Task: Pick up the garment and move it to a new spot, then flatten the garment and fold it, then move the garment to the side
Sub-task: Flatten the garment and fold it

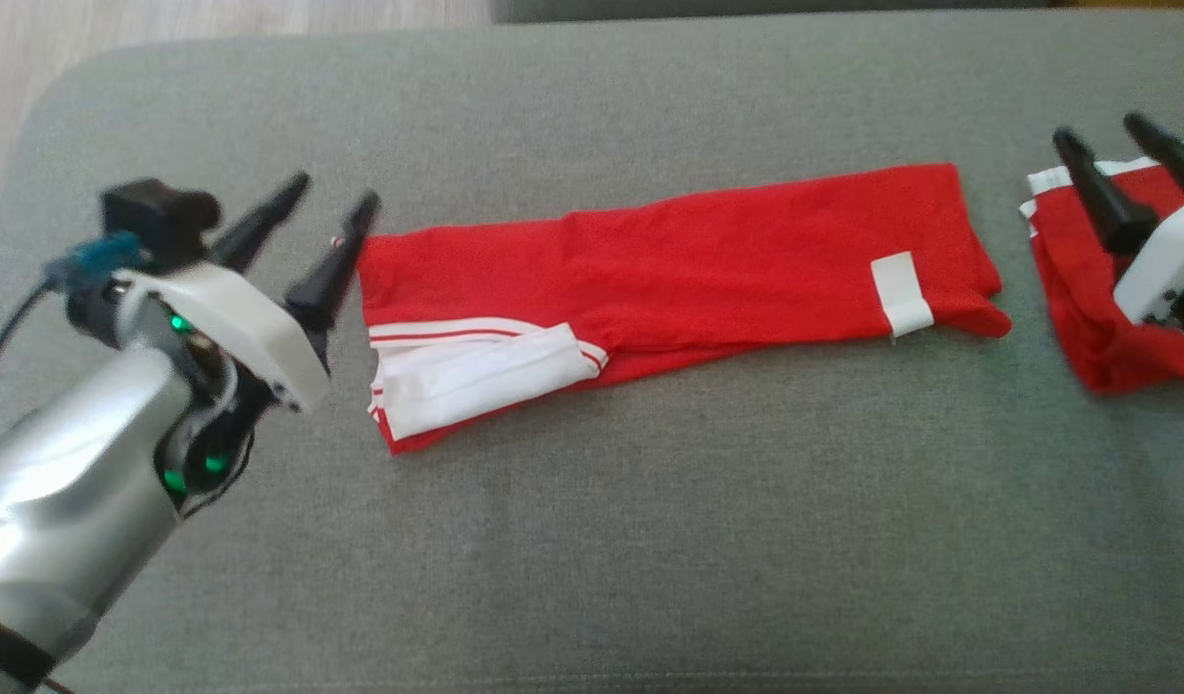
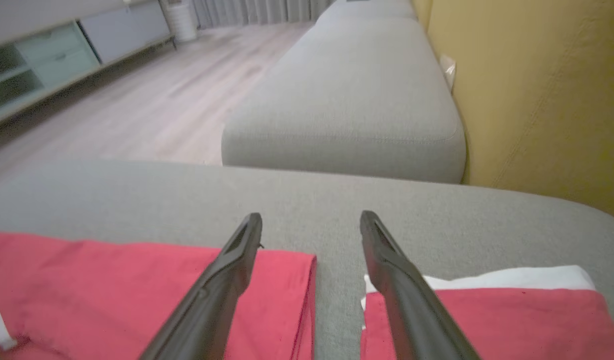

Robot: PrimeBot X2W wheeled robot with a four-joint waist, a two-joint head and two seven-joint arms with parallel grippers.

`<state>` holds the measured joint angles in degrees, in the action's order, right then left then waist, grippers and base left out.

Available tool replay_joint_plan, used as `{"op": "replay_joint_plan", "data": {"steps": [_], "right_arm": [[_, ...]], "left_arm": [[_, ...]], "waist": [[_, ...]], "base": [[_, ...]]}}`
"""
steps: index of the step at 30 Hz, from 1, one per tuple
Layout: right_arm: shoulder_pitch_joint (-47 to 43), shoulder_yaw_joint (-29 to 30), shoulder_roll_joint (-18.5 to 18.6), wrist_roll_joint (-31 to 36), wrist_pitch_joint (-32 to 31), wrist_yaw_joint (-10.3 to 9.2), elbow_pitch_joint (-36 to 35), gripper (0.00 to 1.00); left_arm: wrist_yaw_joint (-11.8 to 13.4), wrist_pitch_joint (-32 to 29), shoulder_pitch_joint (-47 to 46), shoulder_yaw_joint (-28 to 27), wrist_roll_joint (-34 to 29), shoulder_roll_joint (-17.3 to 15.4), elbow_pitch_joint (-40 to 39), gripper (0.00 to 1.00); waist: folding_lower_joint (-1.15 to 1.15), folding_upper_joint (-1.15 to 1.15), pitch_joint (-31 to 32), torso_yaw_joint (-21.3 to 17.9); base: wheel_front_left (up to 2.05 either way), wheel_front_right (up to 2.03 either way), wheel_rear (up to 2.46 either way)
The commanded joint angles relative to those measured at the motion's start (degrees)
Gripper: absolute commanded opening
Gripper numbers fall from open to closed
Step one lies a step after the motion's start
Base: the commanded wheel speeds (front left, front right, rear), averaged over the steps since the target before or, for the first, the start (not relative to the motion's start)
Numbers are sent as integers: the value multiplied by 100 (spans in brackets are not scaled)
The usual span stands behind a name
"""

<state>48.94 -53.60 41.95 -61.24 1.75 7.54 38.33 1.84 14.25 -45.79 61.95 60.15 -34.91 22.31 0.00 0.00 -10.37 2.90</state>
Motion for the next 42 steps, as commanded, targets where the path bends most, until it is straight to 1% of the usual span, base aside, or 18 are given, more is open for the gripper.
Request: {"op": "replay_joint_plan", "data": {"steps": [1, 3, 6, 7, 8, 10, 11, 16, 17, 20, 23, 25, 27, 30, 34, 35, 42], "right_arm": [[-173, 157, 10, -88, 251, -5, -40, 100], [-247, 362, -146, -119, 620, -5, -24, 100], [-389, 734, -451, -143, 1087, -5, 42, 100], [-482, 982, -681, -47, 1237, -5, 32, 100], [-537, 1118, -797, 46, 1279, -5, 30, 100], [-669, 1462, -1056, 293, 1315, -5, 7, 100], [-747, 1734, -1206, 459, 1318, -5, -51, 100], [-1503, 2931, -1981, 1858, 1322, -5, -376, 100], [-1503, 2931, -1981, 1858, 1322, -5, -376, 100], [-2009, 3681, -2476, 2709, 1323, -5, -606, 100], [-2439, 4289, -2976, 3462, 1323, -5, -897, 100], [-2646, 4546, -3216, 3932, 1324, -5, -1070, 100], [-2786, 4743, -3416, 4254, 1324, -5, -1214, 100], [-2842, 4948, -3566, 4571, 1324, -5, -1274, 100], [-2664, 5299, -3640, 4829, 1162, -5, -1049, 100], [-2512, 5510, -3672, 4918, 1020, -5, -838, 100], [-1872, 6409, -3730, 5531, 604, -5, 147, 100]], "left_arm": [[141, 65, -83, -539, -37, -137, -161, 100], [326, 70, 143, -1193, -261, -20, -422, 100], [497, 72, 705, -2252, -835, 215, -822, 100], [493, 72, 1168, -2892, -1253, 429, -1042, 100], [498, 73, 1391, -3205, -1476, 553, -1137, 100], [448, 73, 1827, -3819, -1867, 862, -1335, 100], [412, 73, 2032, -4108, -2072, 1022, -1433, 100], [38, 74, 2867, -5123, -3177, 1812, -1900, 100], [38, 74, 2867, -5123, -3177, 1812, -1900, 100], [-187, 74, 3269, -5579, -3644, 2297, -1991, 100], [-462, 74, 3560, -5933, -3950, 2669, -1928, 100], [-622, 74, 3653, -6090, -4132, 2808, -1864, 100], [-740, 74, 3671, -6177, -4271, 2899, -1799, 100], [-845, 74, 3611, -6271, -4404, 2986, -1728, 100], [-907, 74, 3476, -6263, -4503, 3060, -1642, 100], [-920, 74, 3428, -6229, -4522, 3087, -1613, 100], [-931, 74, 3308, -5993, -4446, 3122, -1539, 100]], "waist": [[0, 0, 92, -29], [0, 0, 149, -34], [0, 0, 228, -41], [0, 0, 241, -56], [0, 0, 250, -65], [0, 0, 264, -84], [0, 0, 267, -96], [0, 0, 280, -138], [0, 0, 280, -138], [0, 0, 276, -145], [0, 0, 242, -163], [0, 0, 208, -158], [0, 0, 157, -138], [0, 0, 76, -98], [0, 0, -57, 4], [0, 0, -128, 60], [0, 0, -403, 272]], "base": [[0, 0, 0], [0, 0, 0], [0, 0, 0], [0, 0, 0], [0, 0, 0], [0, 0, 0], [0, 0, 0], [0, 0, 0], [0, 0, 0], [0, 0, 0], [0, 0, 0], [0, 0, 0], [0, 0, 0], [0, 0, 0], [0, 0, 0], [0, 0, 0], [0, 0, 0]]}}
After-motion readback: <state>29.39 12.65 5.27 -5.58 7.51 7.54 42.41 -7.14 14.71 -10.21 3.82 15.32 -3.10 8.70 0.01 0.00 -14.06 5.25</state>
